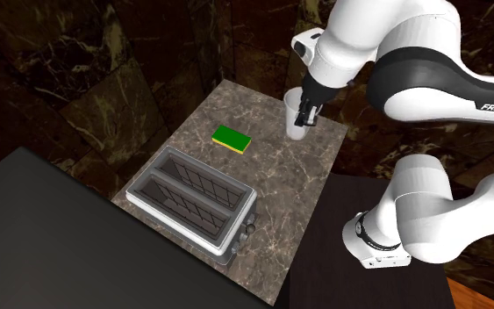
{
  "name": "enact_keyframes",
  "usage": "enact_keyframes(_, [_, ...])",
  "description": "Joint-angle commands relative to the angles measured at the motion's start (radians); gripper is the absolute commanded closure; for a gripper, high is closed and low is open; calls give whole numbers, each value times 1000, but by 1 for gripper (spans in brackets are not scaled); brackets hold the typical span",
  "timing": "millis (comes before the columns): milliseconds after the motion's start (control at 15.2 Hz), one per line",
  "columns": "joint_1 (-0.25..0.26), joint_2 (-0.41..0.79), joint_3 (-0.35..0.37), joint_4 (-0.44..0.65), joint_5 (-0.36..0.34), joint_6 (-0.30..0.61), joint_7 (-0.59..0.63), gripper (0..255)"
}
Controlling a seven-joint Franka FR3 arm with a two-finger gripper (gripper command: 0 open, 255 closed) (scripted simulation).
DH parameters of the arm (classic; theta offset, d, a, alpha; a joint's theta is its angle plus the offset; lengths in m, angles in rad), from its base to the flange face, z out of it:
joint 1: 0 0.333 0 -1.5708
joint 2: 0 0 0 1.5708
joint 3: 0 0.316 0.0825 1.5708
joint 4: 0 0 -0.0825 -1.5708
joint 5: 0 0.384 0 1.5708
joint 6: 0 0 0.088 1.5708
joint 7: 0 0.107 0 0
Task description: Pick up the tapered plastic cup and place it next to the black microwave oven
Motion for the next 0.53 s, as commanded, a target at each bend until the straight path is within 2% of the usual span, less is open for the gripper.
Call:
enact_keyframes(0, [3, 7, 5, 32, 5, -25, -2, 255])
enact_keyframes(462, [9, 33, 17, 140, 19, -107, -13, 255])
